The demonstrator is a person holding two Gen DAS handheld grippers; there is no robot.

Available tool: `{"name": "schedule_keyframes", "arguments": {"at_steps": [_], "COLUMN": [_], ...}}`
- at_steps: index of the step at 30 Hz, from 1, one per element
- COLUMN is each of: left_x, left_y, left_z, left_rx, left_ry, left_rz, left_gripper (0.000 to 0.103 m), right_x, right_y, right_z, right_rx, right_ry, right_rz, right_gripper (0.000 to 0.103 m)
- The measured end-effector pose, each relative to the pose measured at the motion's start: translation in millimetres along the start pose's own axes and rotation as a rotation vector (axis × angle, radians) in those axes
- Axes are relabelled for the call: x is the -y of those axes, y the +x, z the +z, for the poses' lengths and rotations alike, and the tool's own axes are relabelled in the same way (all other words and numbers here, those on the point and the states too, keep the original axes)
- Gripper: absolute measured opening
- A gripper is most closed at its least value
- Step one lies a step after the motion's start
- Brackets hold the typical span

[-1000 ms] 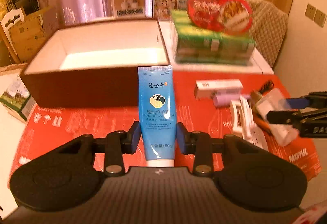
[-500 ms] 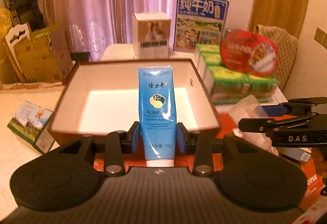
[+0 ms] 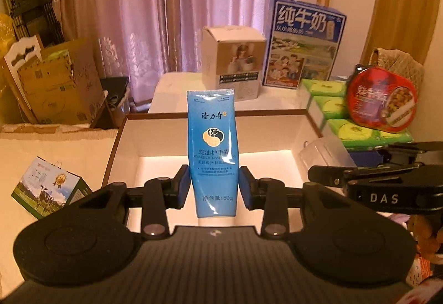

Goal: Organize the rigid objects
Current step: 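Carry the blue tube and clear box with both tools into the open box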

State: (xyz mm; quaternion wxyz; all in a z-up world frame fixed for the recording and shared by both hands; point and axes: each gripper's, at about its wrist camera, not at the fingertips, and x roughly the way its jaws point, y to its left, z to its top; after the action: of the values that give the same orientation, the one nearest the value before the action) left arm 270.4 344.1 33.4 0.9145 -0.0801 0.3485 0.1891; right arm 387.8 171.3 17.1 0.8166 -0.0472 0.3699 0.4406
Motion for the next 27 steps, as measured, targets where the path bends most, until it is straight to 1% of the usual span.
{"name": "schedule_keyframes", "arguments": {"at_steps": [5, 13, 20, 25, 27], "left_x": [-16, -27, -20, -16, -16], "left_y": [33, 79, 105, 115, 116], "left_z": [-6, -27, -39, -43, -43], "left_rx": [-0.064, -0.185, -0.264, -0.308, -0.314], "left_ry": [-0.011, -0.036, -0.034, -0.012, -0.007], "left_rz": [-0.001, -0.018, -0.049, -0.074, -0.079], "left_gripper": [0.032, 0.032, 0.033, 0.033, 0.034], "right_x": [-3, 0, 4, 7, 8], "right_y": [36, 77, 93, 96, 97], "right_z": [2, -12, -19, -21, -21], "right_rx": [-0.058, -0.157, -0.204, -0.218, -0.222], "right_ry": [0.038, 0.063, 0.073, 0.081, 0.089], "right_rz": [-0.036, -0.085, -0.104, -0.116, -0.118], "right_gripper": [0.052, 0.052, 0.052, 0.052, 0.052]}}
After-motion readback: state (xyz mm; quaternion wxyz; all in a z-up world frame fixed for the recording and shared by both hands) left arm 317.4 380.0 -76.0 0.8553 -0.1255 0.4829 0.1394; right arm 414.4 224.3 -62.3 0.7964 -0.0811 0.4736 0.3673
